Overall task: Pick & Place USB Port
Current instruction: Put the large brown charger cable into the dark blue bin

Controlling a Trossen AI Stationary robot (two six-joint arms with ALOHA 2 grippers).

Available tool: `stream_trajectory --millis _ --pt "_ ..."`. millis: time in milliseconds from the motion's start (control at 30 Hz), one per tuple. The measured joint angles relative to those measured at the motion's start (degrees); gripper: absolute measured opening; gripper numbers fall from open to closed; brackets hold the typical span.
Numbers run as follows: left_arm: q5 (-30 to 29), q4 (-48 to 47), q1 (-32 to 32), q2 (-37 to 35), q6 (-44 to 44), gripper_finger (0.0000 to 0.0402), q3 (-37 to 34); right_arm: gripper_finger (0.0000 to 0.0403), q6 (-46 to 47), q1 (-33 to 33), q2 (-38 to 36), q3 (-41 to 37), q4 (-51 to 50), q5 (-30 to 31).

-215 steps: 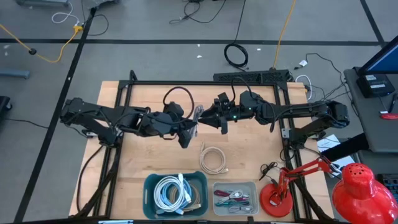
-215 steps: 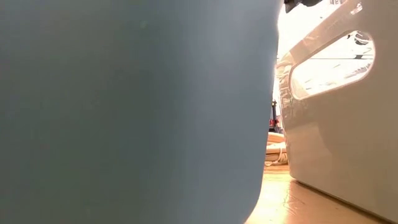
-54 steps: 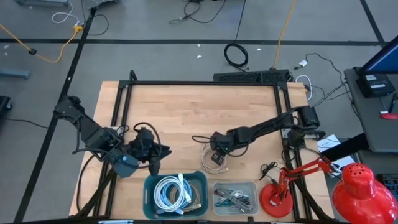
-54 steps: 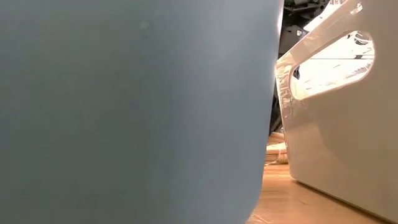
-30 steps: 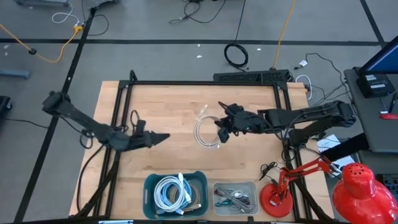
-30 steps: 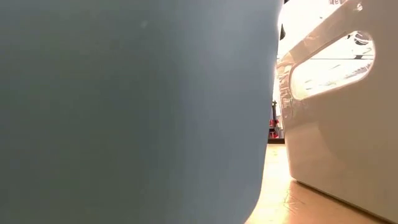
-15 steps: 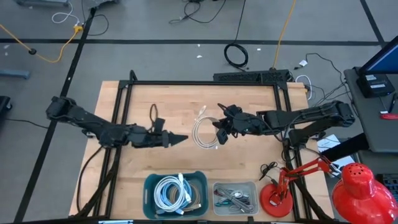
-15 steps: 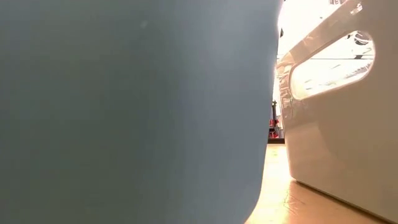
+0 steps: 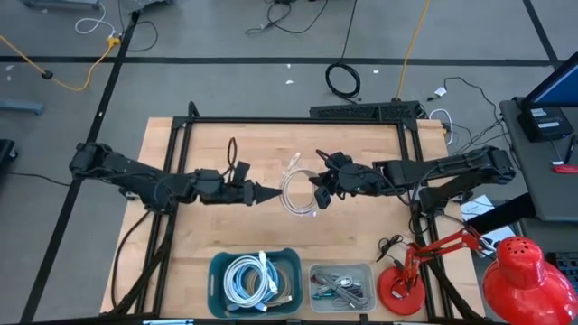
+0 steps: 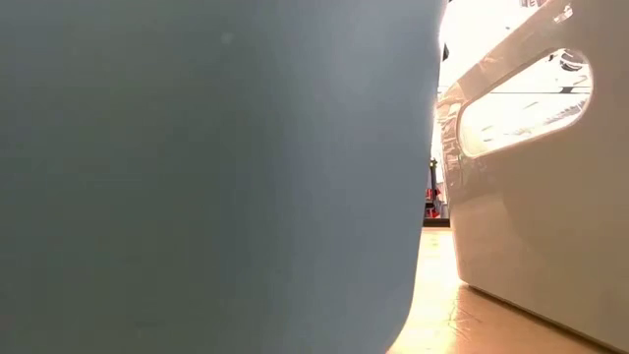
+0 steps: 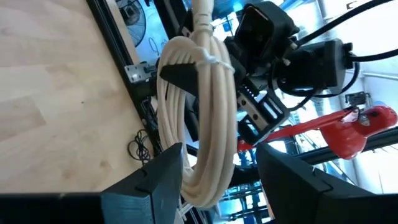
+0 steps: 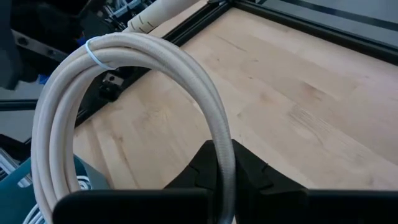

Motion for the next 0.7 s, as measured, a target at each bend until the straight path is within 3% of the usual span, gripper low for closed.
stream_trajectory --millis 700 --pt "2.2 -1.6 2.9 0.0 -1.3 0.0207 0.1 0.0008 1.2 -0.4 2.6 0.0 1.2 -1.1"
